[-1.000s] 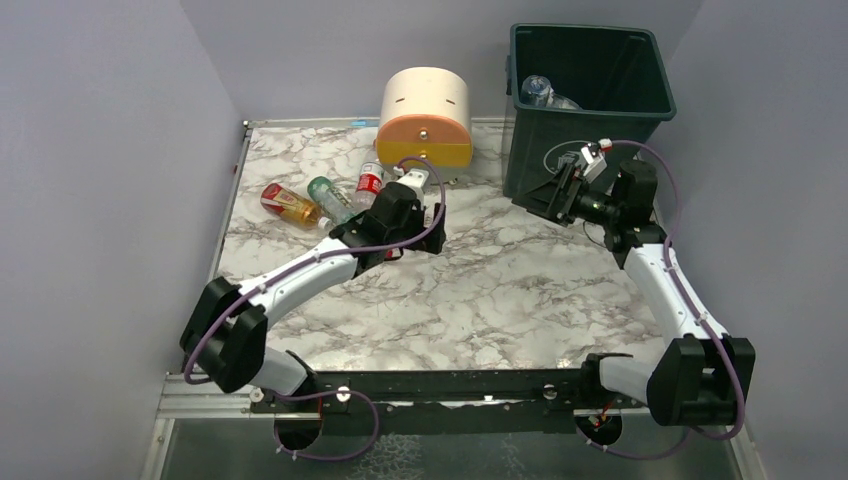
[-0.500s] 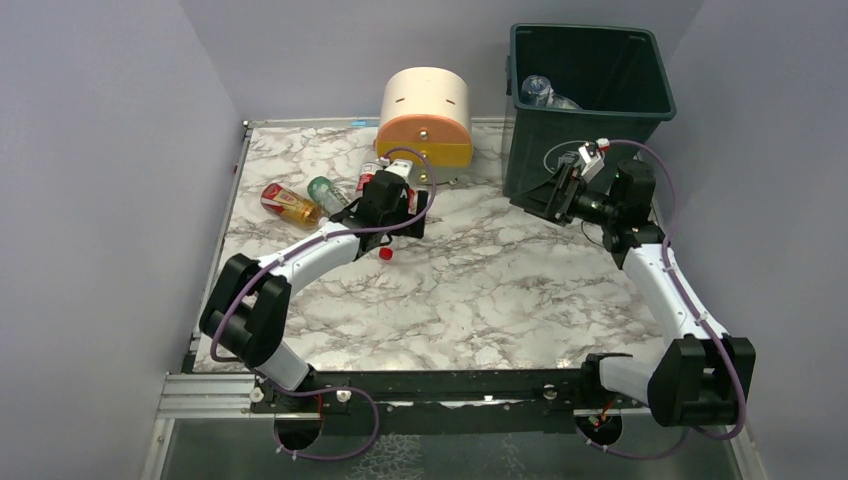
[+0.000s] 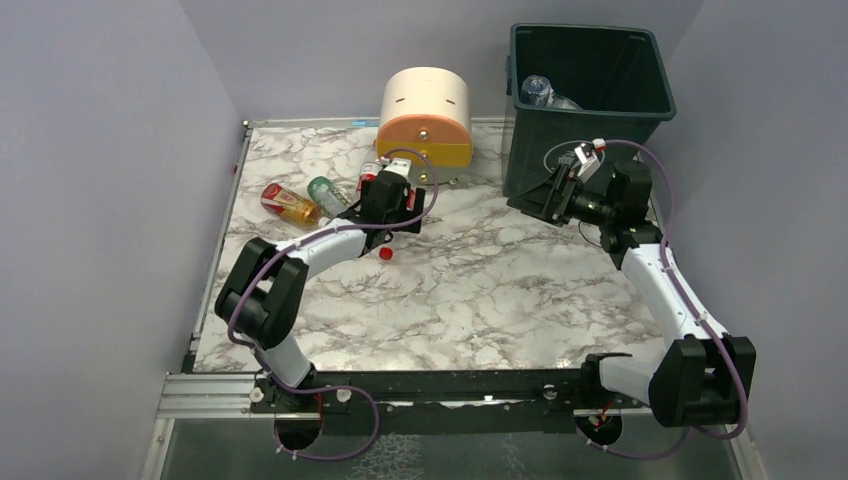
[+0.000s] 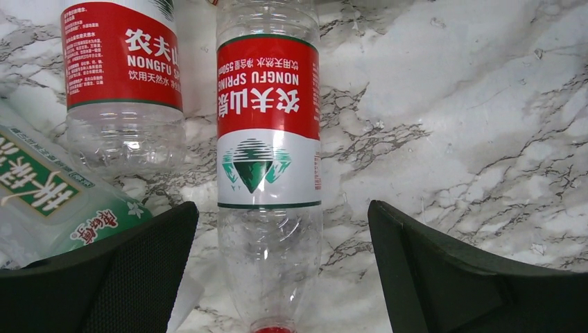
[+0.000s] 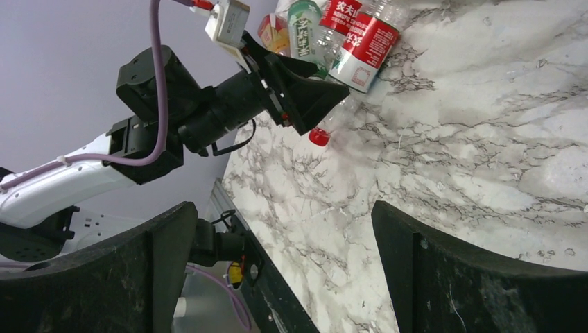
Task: Put the plastic bottles in the bin
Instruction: Pick up the plastic bottle at the center of the board.
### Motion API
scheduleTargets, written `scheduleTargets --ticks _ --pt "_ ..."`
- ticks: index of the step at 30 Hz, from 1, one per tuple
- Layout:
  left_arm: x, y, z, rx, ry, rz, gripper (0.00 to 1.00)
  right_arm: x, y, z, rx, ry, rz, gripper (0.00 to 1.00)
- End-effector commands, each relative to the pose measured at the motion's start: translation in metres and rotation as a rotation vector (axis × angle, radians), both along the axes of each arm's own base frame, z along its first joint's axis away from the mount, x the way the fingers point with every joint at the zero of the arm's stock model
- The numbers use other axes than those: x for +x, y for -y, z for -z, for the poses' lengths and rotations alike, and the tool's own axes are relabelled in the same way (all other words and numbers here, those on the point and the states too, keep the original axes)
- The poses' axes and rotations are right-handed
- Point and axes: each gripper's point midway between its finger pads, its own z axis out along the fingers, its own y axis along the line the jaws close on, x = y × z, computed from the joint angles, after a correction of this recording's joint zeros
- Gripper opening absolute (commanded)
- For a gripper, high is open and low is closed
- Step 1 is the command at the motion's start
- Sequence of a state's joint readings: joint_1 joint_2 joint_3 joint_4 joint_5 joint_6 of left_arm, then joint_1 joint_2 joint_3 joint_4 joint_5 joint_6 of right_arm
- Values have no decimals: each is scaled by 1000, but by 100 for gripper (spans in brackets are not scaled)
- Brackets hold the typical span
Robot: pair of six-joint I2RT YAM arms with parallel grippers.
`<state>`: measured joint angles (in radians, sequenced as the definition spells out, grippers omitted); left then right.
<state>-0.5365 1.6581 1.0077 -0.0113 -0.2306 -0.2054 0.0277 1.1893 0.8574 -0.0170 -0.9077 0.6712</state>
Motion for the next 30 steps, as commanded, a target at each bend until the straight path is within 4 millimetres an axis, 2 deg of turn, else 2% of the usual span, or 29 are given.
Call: scheduleTargets --ticks 1,5,13,21,27,30 --pt "23 4 -5 -6 74 -20 99 -3 -4 -3 -3 29 -23 100" --pt "26 7 12 0 53 -19 98 -3 -6 -1 -6 23 -28 100" --pt "25 9 27 -7 23 -25 96 -2 -9 1 -6 15 -33 100" --pt "21 9 31 -21 2 -34 84 -3 -12 3 -4 11 -40 100" --pt "19 11 29 -36 0 -30 70 -4 -14 2 -5 12 -43 100" --pt "17 12 25 -49 -2 -25 67 -5 -14 2 -6 14 -44 99"
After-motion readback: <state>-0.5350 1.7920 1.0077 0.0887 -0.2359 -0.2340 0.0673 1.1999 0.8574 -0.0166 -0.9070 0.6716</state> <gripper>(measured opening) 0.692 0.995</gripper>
